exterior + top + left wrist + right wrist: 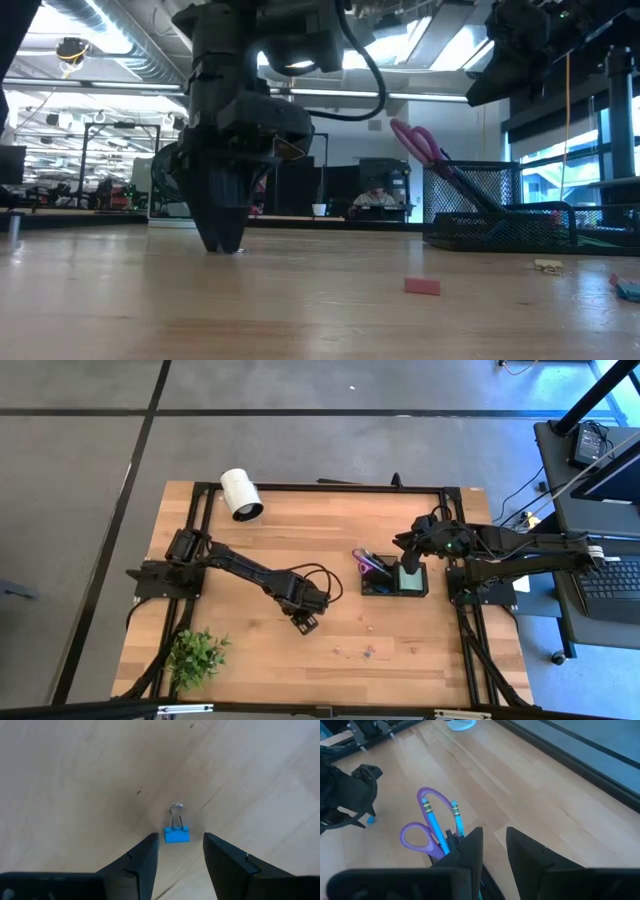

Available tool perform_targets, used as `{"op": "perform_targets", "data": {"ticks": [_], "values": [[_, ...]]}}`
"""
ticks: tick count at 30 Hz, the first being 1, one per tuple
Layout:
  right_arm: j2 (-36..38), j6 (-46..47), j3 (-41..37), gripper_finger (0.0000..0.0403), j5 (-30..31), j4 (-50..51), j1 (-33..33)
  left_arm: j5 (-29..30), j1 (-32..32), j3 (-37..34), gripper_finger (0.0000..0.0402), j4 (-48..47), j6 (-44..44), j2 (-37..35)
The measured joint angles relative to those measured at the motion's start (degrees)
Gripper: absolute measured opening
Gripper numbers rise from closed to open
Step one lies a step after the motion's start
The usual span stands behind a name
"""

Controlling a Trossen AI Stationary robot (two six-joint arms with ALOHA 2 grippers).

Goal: Pick and place office supplies into organizer
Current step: Put the blue binder clip into the black desk organizer

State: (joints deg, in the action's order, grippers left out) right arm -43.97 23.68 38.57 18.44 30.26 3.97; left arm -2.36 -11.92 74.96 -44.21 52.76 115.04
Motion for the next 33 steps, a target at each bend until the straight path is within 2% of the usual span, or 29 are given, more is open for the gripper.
{"op": "perform_targets", "data": {"ticks": [6, 19, 33], "values": [[-0.2, 0.0, 0.0, 0.0090, 0.0, 0.0, 0.0, 0.9, 0.1, 0.0, 0.0135, -0.7, 0.1, 0.1], [-0.2, 0.0, 0.0, 0.0090, 0.0, -0.1, 0.0, 2.1, 1.0, -0.1, 0.0065, -2.9, -0.6, 0.2], [-0.2, 0.2, 0.0, 0.0090, 0.0, -0.1, 0.0, 2.2, 1.4, 0.0, 0.0058, -2.2, -12.8, -0.1]]}}
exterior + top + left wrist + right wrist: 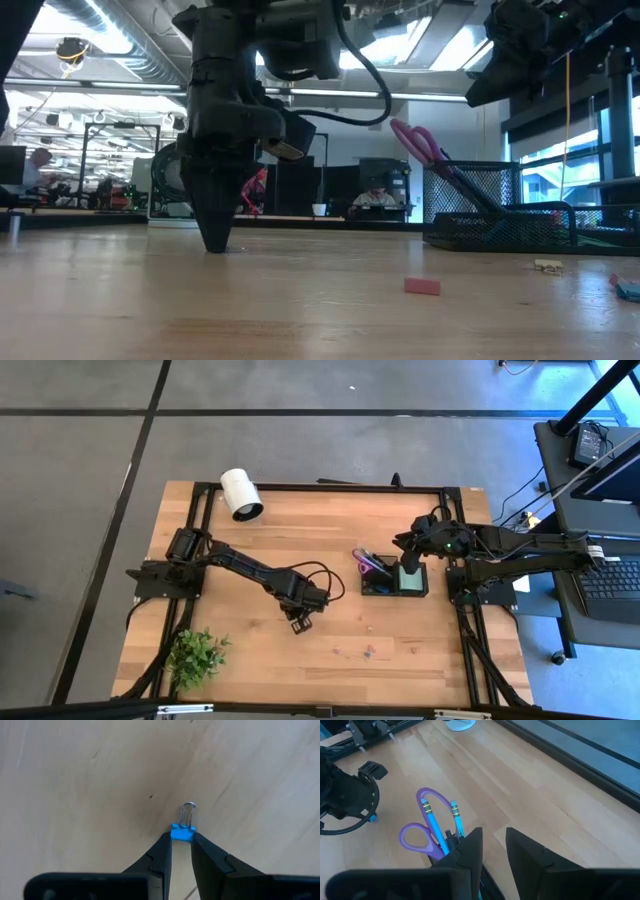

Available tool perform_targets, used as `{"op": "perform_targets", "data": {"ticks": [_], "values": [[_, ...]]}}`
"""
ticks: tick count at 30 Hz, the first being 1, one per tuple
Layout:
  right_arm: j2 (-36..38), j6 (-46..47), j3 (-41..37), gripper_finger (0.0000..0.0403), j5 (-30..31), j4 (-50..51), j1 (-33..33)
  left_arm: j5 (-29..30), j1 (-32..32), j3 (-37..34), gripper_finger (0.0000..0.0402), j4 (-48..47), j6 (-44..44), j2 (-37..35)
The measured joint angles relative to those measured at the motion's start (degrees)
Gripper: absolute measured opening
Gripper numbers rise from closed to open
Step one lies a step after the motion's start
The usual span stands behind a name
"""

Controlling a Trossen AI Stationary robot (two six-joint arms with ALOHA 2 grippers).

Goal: Pick and place office supplies into organizer
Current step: Put the blue binder clip into the black desk organizer

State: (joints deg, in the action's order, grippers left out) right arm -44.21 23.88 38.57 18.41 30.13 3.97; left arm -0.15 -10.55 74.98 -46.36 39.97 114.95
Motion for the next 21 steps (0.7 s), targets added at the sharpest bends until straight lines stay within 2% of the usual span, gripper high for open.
{"op": "perform_targets", "data": {"ticks": [4, 12, 16, 21], "values": [[0.0, 0.0, 0.0, 0.0090, 0.0, 0.0, 0.0, 0.0, 0.1, 2.3, 0.0057, -1.0, -4.0, 0.1], [0.0, 0.0, 0.0, 0.0090, 0.0, 0.0, 0.0, 2.6, 1.3, 6.9, 0.0057, 6.2, -11.1, 0.3], [0.0, -0.1, 0.0, 0.0090, 0.0, -0.2, 0.0, 6.6, 2.7, 8.4, 0.0057, 13.8, -15.5, 0.2], [0.0, 0.0, 0.0, 0.0090, 0.0, -0.3, 0.0, 7.9, 4.4, 8.5, 0.0057, 29.2, -20.7, 0.1]]}}
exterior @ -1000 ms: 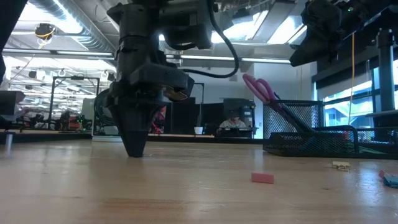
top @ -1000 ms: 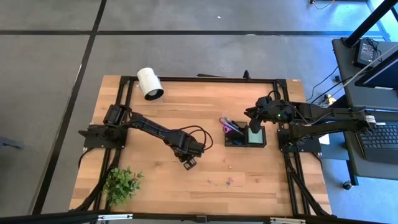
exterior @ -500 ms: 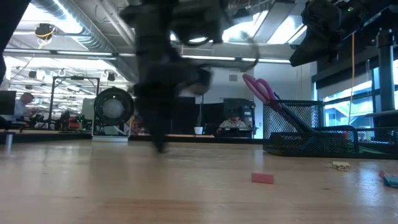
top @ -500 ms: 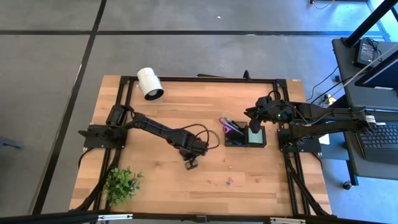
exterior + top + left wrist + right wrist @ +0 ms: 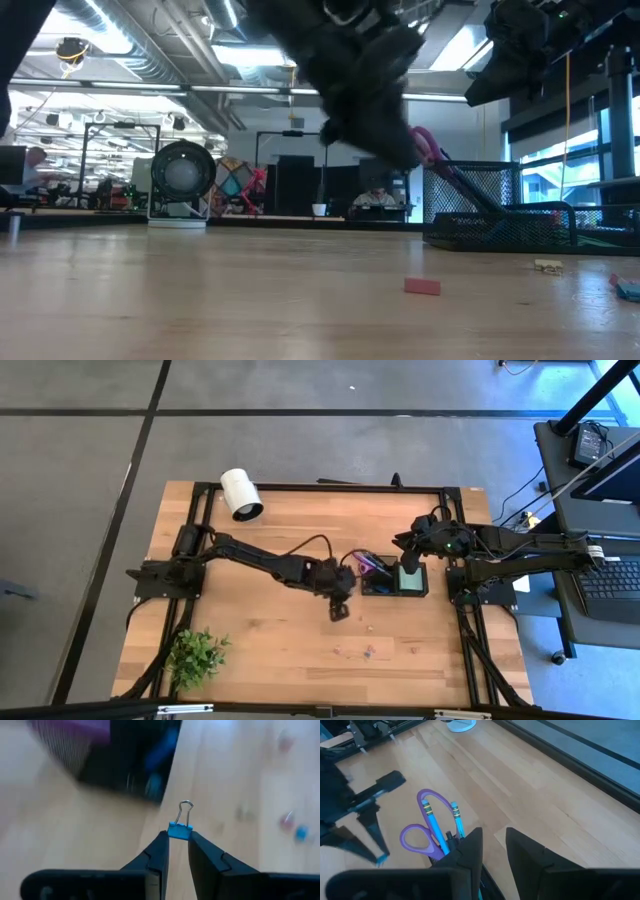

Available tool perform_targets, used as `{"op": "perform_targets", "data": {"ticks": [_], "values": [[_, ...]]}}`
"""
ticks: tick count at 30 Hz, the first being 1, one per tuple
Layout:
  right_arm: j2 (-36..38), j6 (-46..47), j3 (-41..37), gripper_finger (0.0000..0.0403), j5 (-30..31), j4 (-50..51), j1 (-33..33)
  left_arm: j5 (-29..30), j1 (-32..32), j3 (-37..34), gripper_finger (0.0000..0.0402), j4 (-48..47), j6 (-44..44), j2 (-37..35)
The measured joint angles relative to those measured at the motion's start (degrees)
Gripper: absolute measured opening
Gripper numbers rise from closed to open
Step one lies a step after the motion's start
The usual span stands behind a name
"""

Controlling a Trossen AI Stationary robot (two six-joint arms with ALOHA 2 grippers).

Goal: Pick and place office supplies into organizer
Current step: Put the blue binder clip into the black desk organizer

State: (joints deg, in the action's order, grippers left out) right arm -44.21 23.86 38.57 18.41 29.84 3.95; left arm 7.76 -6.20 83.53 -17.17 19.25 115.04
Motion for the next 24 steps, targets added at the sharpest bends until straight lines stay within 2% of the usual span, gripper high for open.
{"op": "perform_targets", "data": {"ticks": [6, 17, 24], "values": [[0.0, 0.0, 0.0, 0.0090, 0.0, 0.0, 0.0, 0.0, 2.3, 0.0, 0.0057, 9.7, -4.0, 0.0], [0.0, -0.1, 0.0, 0.0090, 0.0, 0.0, 0.0, 0.2, 2.9, 0.1, 0.0057, 14.0, -4.0, 1.1], [0.0, 0.1, 0.0, 0.0090, 0.0, 0.0, 0.0, 0.5, 2.5, 0.1, 0.0057, 23.3, -3.3, 5.9]]}}
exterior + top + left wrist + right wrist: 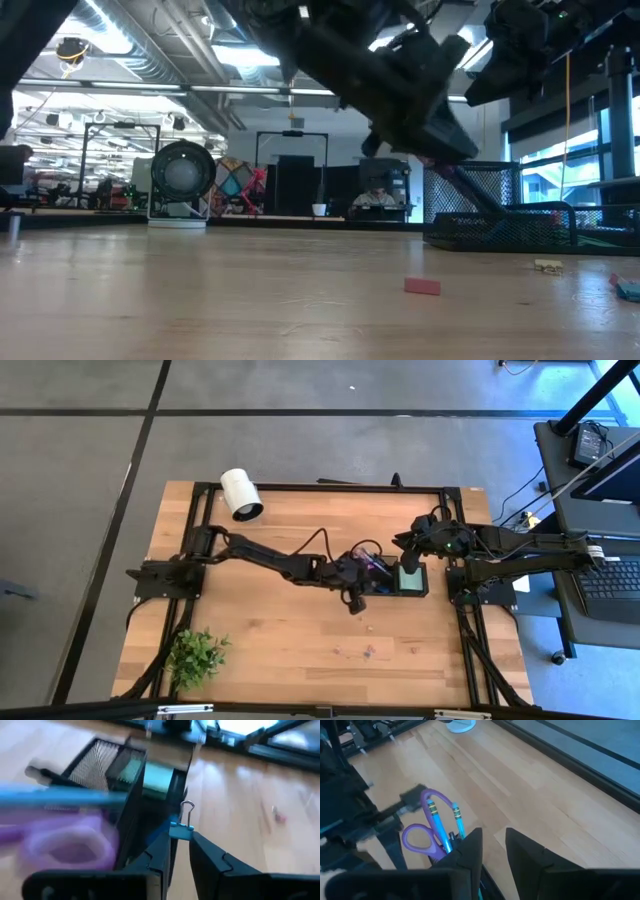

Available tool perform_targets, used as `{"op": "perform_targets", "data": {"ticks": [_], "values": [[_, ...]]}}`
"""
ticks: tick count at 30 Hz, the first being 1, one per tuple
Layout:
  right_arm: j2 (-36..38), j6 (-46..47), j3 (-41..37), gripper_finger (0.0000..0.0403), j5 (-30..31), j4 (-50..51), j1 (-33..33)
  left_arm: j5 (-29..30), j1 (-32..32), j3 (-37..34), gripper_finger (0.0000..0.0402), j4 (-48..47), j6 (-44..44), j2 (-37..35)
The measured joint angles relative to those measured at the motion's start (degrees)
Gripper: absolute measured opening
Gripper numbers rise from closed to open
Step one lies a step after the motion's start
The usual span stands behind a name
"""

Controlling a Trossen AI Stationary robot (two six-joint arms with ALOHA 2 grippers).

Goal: Pick and place office supplies into organizer
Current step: Put the blue binder clip into the black desk organizer

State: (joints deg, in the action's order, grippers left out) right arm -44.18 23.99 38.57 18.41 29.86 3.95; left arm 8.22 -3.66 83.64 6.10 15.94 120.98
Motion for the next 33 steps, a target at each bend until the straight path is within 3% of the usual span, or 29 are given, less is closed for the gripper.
{"op": "perform_targets", "data": {"ticks": [13, 33], "values": [[0.0, 0.4, 0.0, 0.0090, 0.0, 0.0, 0.0, 6.1, 0.1, 0.0, 0.0057, 3.2, 1.3, 4.7], [0.0, 0.0, 0.0, 0.0090, 0.0, 0.0, 0.0, 5.7, 0.3, 0.0, 0.0070, 2.8, 1.3, 6.6]]}}
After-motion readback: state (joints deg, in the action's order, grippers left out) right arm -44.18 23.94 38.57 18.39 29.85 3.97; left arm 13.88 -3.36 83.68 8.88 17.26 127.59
